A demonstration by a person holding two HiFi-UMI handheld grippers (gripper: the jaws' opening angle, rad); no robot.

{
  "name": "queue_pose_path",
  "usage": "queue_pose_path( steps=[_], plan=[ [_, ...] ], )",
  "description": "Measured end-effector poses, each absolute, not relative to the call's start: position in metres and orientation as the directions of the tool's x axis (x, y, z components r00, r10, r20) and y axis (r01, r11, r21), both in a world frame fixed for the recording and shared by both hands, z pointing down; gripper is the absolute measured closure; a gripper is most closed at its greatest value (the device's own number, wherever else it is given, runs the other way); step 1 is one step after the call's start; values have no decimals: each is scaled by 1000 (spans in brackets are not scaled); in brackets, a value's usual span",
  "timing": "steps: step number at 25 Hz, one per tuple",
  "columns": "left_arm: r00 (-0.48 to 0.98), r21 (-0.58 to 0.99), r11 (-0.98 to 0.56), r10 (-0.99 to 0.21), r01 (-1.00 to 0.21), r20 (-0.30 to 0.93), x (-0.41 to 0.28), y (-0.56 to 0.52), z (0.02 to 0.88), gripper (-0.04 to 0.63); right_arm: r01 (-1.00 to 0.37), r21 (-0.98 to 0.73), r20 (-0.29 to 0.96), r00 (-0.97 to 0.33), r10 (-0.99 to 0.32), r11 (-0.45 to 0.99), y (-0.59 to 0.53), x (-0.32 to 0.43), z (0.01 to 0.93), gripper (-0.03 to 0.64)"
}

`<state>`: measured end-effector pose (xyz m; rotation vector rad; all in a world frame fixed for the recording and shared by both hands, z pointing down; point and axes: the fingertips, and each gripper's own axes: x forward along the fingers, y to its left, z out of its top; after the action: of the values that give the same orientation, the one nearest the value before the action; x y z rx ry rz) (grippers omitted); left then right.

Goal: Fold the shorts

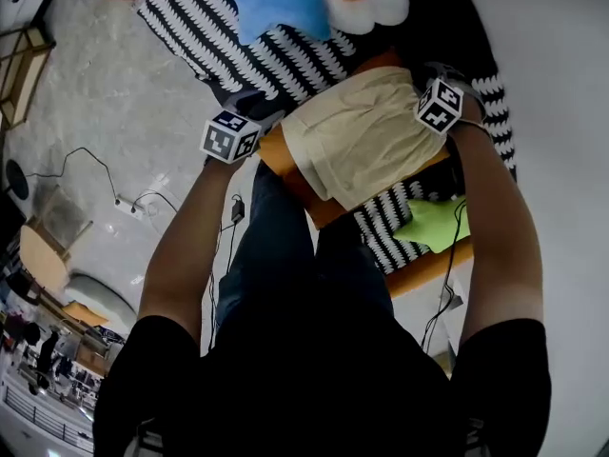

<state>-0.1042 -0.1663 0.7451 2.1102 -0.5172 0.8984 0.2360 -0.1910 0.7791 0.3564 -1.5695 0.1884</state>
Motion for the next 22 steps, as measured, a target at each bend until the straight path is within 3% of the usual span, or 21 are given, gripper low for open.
queue_pose_path(
  steps=[17,22],
  plan=[
    [653,593,-631,174,-501,737,-79,-101,849,331,-16,-126,969,210,127,992,-181,242,882,448],
    [657,648,-564,228,-512,718,-67,-91,860,359,29,-189,954,243,177,982,-177,253,887,532]
  ],
)
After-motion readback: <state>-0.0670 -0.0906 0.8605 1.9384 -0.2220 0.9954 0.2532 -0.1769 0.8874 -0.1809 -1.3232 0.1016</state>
